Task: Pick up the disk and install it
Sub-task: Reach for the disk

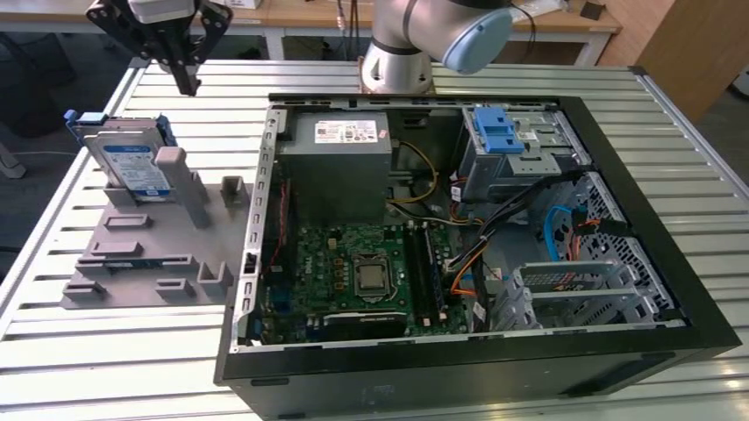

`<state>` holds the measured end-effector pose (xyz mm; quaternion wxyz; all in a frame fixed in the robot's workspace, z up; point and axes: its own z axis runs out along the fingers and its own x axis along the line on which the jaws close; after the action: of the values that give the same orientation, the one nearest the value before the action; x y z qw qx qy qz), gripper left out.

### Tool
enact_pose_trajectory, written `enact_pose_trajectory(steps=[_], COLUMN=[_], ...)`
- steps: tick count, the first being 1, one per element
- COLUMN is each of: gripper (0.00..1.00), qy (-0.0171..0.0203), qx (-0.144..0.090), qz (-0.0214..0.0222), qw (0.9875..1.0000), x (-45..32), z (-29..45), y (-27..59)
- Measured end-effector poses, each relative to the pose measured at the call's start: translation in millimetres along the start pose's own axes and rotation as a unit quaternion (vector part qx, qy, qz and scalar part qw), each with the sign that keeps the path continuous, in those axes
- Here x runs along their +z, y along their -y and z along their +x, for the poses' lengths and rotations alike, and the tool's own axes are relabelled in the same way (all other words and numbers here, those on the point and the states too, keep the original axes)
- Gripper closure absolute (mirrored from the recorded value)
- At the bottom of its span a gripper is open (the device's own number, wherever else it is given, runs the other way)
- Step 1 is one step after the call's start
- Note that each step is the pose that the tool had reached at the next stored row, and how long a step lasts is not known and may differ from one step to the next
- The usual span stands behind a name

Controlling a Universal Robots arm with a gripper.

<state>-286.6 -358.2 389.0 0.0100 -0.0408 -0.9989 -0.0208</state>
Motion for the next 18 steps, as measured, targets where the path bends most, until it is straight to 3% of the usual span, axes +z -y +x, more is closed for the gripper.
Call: enact_pose_trajectory(steps=[18], gripper=[0.89], qy=[-0.0044], qx=[0.0], qz=[0.0004], qw=[1.0], x=[2.8], z=[26.3], y=[2.2])
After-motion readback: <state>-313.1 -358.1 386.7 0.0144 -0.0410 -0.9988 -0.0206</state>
